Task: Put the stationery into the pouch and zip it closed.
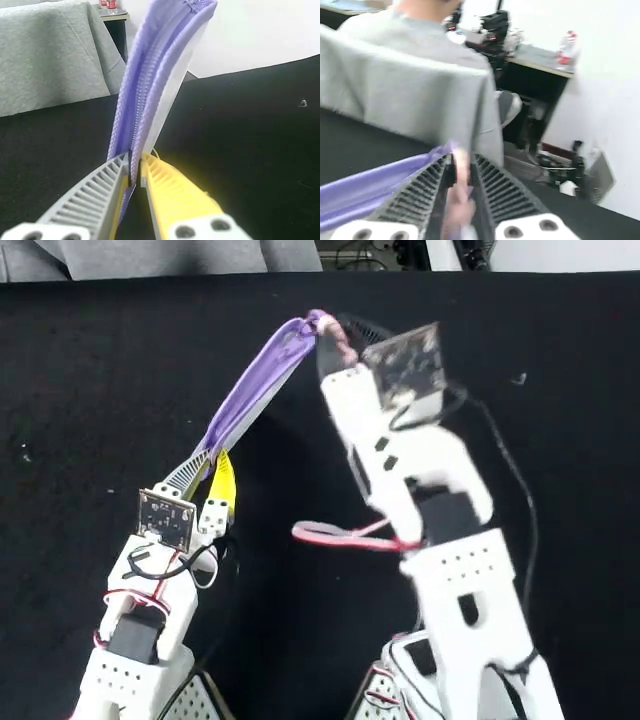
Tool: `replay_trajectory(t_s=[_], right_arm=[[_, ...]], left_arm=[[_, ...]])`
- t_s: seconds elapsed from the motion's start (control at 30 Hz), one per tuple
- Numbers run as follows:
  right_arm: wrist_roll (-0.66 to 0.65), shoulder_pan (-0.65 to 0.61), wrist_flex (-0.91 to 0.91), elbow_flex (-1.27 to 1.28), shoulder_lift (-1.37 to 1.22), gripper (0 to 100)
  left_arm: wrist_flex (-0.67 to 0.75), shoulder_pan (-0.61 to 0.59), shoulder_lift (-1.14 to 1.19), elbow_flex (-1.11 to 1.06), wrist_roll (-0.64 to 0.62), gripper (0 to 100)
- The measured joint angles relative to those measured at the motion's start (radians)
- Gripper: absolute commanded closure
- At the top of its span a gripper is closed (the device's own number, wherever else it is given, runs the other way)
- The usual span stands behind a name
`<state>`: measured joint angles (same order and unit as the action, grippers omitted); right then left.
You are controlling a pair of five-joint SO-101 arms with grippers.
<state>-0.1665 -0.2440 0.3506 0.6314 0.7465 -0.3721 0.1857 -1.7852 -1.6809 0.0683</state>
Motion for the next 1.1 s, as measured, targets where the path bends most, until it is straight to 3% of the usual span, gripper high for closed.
replay_trajectory(t_s=[0.2,0.4,0.63,0.83,1.1], right_arm=[[-0.008,0.097,0.014,-0.157,-0.18,98.7],[0.002,0.11,0.184,-0.245,-0.241,98.2],[0.069,0.0,0.255,-0.13,-0.086,81.5],[0.077,-0.104,0.14,0.16,0.1,80.8],[0.077,-0.16,-0.17,0.423,0.127,80.8]], left_arm=[[0.0,0.0,0.0,0.0,0.0,97],[0.0,0.0,0.0,0.0,0.0,97],[0.0,0.0,0.0,0.0,0.0,97],[0.0,0.0,0.0,0.0,0.0,97],[0.0,0.0,0.0,0.0,0.0,97]])
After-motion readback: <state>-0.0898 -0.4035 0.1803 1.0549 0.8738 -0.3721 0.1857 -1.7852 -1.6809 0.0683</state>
